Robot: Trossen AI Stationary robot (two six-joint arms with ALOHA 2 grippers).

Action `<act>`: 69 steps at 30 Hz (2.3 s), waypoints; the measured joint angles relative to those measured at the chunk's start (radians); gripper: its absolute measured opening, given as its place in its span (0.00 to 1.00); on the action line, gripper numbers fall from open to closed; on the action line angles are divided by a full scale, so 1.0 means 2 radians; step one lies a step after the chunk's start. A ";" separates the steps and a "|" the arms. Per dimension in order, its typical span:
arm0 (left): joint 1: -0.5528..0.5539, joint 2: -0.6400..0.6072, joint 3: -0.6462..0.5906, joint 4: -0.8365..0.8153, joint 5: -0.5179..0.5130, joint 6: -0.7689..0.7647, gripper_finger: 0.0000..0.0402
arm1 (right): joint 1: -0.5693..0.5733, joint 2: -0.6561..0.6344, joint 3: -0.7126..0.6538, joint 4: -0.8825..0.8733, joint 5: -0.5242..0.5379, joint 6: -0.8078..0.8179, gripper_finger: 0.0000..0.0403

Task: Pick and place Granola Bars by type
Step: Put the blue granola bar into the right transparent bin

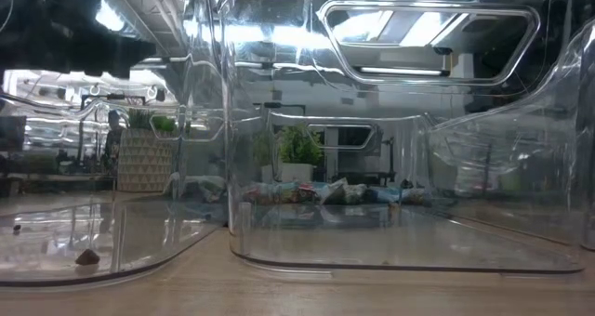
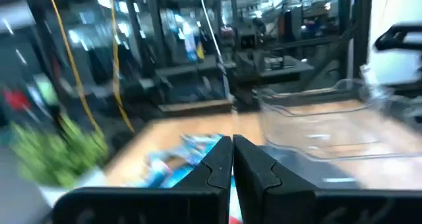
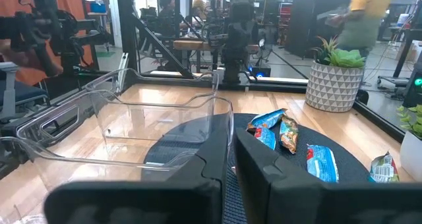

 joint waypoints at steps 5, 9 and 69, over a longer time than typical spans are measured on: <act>0.000 0.000 0.000 0.005 -0.001 0.031 0.03 | 0.000 0.000 0.000 0.000 0.000 0.000 0.08; 0.000 0.000 0.000 0.005 0.000 0.007 0.03 | 0.000 0.000 0.000 0.000 0.000 0.000 0.08; 0.000 0.000 0.000 0.004 -0.041 -0.126 0.03 | 0.000 0.000 0.000 0.108 0.031 0.002 0.08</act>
